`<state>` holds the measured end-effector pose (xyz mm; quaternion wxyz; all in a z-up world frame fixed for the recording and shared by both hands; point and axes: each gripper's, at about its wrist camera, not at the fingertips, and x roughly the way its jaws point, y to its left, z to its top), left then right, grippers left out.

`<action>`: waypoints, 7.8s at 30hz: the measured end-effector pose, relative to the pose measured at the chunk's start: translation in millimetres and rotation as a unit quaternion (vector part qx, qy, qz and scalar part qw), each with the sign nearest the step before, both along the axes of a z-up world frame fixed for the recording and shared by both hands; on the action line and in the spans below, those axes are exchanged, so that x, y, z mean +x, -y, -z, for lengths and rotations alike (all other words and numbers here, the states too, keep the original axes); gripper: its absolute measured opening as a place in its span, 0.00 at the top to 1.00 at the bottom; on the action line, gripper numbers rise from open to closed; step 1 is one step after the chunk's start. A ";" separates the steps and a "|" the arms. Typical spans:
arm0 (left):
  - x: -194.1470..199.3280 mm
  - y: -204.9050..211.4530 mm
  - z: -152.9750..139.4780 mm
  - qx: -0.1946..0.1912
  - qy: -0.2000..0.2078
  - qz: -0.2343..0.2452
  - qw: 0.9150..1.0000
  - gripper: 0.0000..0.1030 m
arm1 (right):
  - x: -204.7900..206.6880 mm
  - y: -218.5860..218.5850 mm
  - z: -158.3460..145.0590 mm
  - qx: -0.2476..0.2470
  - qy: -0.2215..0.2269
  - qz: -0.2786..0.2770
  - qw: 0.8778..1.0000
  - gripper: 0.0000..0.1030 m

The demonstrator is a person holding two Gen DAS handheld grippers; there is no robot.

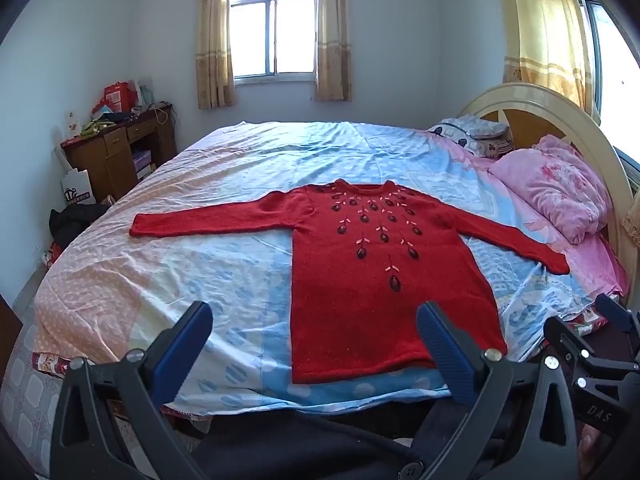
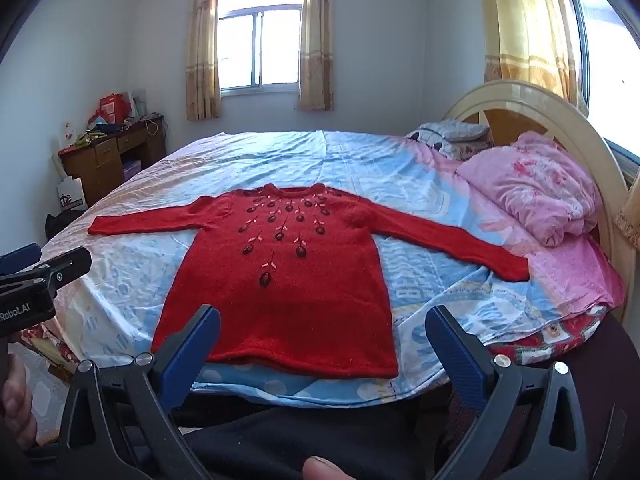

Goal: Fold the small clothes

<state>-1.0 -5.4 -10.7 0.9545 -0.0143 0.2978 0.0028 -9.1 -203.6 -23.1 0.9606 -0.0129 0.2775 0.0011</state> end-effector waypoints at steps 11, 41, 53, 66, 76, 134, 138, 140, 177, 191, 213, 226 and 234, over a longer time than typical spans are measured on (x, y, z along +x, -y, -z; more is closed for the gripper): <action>5.2 3.1 -0.4 0.000 -0.011 0.002 1.000 0.00 | 4.9 1.6 3.2 0.006 -0.016 -0.003 1.000 0.01; 10.3 4.0 4.7 -0.005 -0.031 0.004 0.999 0.00 | 6.9 7.0 3.0 0.021 -0.021 -0.003 1.000 0.01; 11.6 3.9 7.7 -0.010 -0.036 0.004 0.999 0.00 | 8.8 9.1 4.5 0.026 -0.024 -0.002 0.999 0.01; 14.2 3.9 9.2 -0.013 -0.045 0.005 0.999 0.00 | 10.6 7.6 7.3 0.026 -0.031 -0.007 0.999 0.01; 17.7 4.4 13.5 -0.016 -0.055 0.006 0.998 0.00 | 14.2 8.9 10.5 0.030 -0.034 -0.011 0.999 0.01; 285.4 -0.5 121.6 0.096 -0.076 -0.052 0.991 0.00 | 268.8 431.5 128.4 0.128 -0.164 0.321 0.924 0.56; 288.7 -4.3 126.0 0.106 -0.078 -0.057 0.990 0.00 | 280.9 429.1 136.3 0.134 -0.172 0.306 0.927 0.69; 291.9 -3.8 129.1 0.109 -0.083 -0.054 0.989 0.00 | 284.0 425.5 134.7 0.138 -0.171 0.292 0.931 0.87; 285.7 -49.4 145.7 0.070 -0.063 -0.039 0.995 0.00 | 389.9 64.5 -118.8 -0.001 0.003 -0.015 1.000 0.92; 285.0 -54.2 152.9 0.038 -0.072 -0.020 0.996 0.00 | 420.0 -145.3 16.9 -0.028 -0.076 -0.174 0.982 0.92; 301.1 -52.0 114.7 -0.023 -0.076 0.032 0.996 0.00 | 346.7 -51.1 117.0 -0.059 -0.103 -0.164 0.979 0.39; 385.5 -11.1 140.9 -0.047 -0.148 0.050 0.987 0.50 | 332.9 -34.2 144.7 -0.004 -0.069 -0.163 0.984 0.27; 364.2 -25.9 115.0 -0.075 -0.105 0.063 0.990 0.93 | 331.4 -36.0 146.7 -0.008 -0.064 -0.161 0.985 0.24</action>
